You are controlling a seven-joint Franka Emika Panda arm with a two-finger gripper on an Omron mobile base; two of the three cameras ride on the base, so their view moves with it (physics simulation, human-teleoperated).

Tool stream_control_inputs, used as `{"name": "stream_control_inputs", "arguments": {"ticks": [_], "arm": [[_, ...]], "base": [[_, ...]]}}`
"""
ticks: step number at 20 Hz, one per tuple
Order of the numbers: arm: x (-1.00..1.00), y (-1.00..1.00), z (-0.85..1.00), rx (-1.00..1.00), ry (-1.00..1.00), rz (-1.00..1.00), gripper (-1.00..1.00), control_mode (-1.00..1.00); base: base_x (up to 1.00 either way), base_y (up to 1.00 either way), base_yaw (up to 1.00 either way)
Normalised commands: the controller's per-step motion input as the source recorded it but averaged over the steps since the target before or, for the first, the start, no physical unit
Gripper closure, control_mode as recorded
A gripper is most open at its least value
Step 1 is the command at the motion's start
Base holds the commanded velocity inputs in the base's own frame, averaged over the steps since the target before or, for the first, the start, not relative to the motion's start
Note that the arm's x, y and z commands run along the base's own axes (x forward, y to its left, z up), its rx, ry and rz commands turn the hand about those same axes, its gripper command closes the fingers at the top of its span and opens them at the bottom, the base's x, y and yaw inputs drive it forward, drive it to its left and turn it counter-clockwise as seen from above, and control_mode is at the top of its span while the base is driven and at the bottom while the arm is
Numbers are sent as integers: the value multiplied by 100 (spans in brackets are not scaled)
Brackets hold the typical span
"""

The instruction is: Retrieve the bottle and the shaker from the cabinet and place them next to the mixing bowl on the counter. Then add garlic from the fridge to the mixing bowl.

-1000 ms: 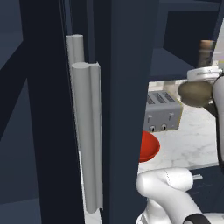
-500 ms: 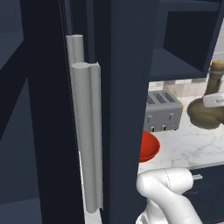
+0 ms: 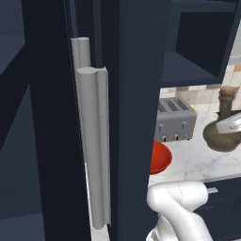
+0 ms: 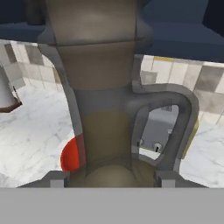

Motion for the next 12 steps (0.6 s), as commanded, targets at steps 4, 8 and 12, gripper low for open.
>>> {"name": "stream_control_inputs", "arguments": {"ticks": [4,8,12], "arm": [[38,-8,-51,-2,3,0,100,-100],[37,-4,-34,0,0,0,100,-100],[54,-3,-11,1,0,1,100,-100]], "base": [[0,0,0],[0,0,0],[0,0,0]]}}
